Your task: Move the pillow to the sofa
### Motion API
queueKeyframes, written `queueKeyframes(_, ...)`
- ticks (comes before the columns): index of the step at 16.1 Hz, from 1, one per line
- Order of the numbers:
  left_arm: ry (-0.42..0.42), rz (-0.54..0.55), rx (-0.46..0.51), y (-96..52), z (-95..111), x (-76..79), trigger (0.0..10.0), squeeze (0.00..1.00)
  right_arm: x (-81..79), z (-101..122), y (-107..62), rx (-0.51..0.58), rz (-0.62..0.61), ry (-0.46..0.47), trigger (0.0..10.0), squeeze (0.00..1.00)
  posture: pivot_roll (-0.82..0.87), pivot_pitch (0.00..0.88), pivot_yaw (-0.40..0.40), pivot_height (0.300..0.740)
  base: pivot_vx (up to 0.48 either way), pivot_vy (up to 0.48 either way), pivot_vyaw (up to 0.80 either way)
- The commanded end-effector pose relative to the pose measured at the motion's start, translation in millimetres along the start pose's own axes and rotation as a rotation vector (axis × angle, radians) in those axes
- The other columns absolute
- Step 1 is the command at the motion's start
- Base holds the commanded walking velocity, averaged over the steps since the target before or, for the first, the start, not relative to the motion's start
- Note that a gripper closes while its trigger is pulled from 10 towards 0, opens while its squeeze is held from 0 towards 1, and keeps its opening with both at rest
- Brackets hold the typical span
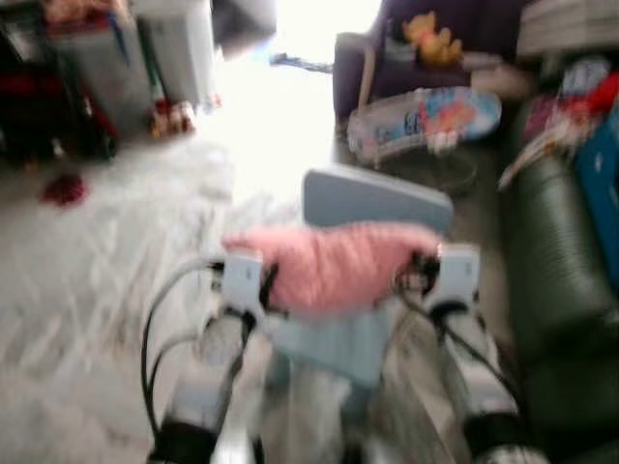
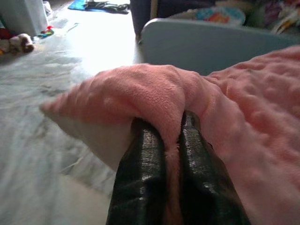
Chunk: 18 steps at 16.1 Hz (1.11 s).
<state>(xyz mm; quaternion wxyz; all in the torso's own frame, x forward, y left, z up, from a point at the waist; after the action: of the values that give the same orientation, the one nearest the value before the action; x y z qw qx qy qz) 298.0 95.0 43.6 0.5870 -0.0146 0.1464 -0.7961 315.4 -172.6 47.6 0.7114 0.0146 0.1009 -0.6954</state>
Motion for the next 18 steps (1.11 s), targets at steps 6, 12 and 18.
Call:
queueKeyframes(6, 0.009, -0.008, 0.040, 1.6, 9, 1.3, 10.0, 0.00, -2.1, 6, 1.8, 0.020, 0.009, -0.011, 10.0, 0.00, -0.03, 0.000, -0.005, 0.740, -0.207, 0.195, 0.00)
queueKeyframes(12, 0.034, 0.011, 0.077, 9.1, 23, -7.9, 10.0, 0.00, -3.3, 12, 5.4, 0.026, 0.015, -0.029, 10.0, 0.00, -0.02, 0.000, -0.005, 0.740, 0.000, 0.000, -0.10)
queueKeyframes(18, 0.020, 0.027, 0.040, 5.9, 13, -11.8, 10.0, 0.00, -3.0, 5, -2.5, 0.013, 0.002, -0.025, 10.0, 0.00, -0.03, 0.000, 0.009, 0.740, 0.000, 0.000, -0.80)
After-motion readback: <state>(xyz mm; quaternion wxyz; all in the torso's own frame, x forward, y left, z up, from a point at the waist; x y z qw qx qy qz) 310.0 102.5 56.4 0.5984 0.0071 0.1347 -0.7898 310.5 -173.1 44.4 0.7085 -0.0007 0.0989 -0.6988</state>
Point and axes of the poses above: a point about 5 cm out from each wrist's last joint towards the gripper, its own y axis pointing out of the wrist towards the gripper, its own z axis along the axis of the wrist's last joint, x = y × z, the point moved 3 cm from there along y, pointing out of the wrist towards the gripper, and after that the axes turned 11 degrees about y, right-handed, at the moved point
